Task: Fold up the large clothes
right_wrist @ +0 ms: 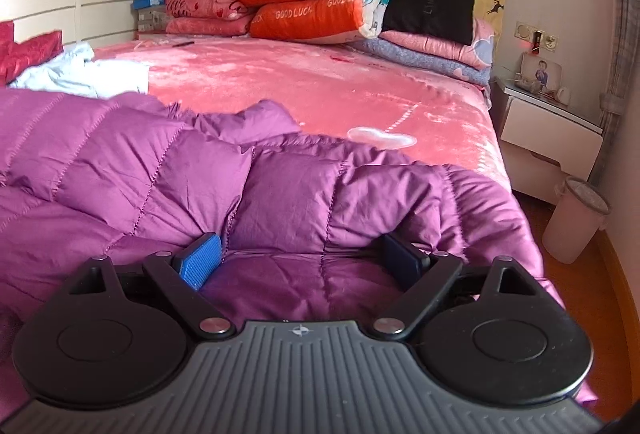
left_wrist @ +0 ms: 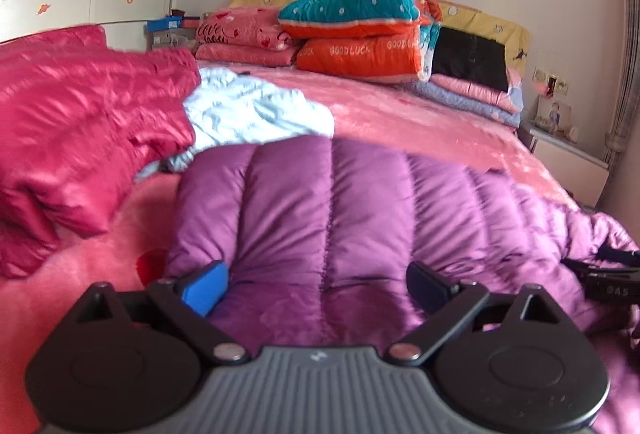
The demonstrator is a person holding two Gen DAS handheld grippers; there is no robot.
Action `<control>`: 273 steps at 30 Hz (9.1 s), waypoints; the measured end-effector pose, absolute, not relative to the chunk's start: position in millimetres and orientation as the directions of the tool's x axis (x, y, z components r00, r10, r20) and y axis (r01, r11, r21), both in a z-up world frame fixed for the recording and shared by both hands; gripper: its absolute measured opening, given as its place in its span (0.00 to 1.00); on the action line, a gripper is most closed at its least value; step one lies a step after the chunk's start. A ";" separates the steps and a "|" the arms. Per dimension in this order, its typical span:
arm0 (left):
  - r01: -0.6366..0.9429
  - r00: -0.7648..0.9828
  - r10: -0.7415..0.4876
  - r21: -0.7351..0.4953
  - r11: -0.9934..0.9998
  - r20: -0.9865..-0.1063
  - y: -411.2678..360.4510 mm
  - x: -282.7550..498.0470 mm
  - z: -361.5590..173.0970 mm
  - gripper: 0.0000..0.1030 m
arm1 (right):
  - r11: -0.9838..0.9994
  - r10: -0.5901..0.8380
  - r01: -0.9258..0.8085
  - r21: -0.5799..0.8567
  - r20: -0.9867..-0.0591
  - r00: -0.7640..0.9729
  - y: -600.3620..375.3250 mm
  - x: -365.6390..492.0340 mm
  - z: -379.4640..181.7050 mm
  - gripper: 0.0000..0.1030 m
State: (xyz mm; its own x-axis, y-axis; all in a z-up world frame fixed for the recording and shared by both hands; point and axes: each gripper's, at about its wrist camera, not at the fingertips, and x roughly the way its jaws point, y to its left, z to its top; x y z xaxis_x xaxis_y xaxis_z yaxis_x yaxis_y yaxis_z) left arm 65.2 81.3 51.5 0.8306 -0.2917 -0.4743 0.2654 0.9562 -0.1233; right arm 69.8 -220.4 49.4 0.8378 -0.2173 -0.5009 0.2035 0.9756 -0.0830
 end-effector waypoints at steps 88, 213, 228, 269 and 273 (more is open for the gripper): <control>0.320 0.612 -0.146 0.075 0.944 -0.778 22.1 -134.5 45.4 0.99 | 0.998 0.063 -0.013 0.068 -0.801 0.595 -144.8 -183.6 76.3 1.00; 0.225 0.809 -0.362 -0.325 0.918 -0.463 179.7 -67.0 217.3 0.10 | 0.916 -0.368 0.397 0.050 -0.284 0.885 -287.7 -225.0 250.2 0.05; 0.145 0.745 -0.297 -0.290 0.946 -0.597 128.0 87.5 146.8 0.10 | 0.909 -0.380 0.414 0.047 -0.318 0.869 -337.8 -96.1 215.0 0.18; 0.163 0.853 -0.274 -0.273 0.948 -0.443 106.8 130.9 191.0 0.09 | 0.957 -0.232 0.267 0.110 -0.261 0.937 -326.9 -45.5 202.2 0.17; 0.124 0.870 -0.236 -0.273 0.954 -0.432 97.4 163.3 178.6 0.09 | 0.952 -0.277 0.300 0.067 -0.235 0.932 -337.8 -0.5 195.0 0.17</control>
State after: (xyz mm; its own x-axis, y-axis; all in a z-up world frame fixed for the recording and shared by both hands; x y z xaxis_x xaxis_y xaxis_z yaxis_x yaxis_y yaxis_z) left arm 163.3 97.4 178.6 0.8701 -0.2364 -0.4325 0.1236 0.9541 -0.2730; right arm -0.5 -337.8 195.0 0.9317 -0.2767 -0.2354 0.2997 0.9517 0.0672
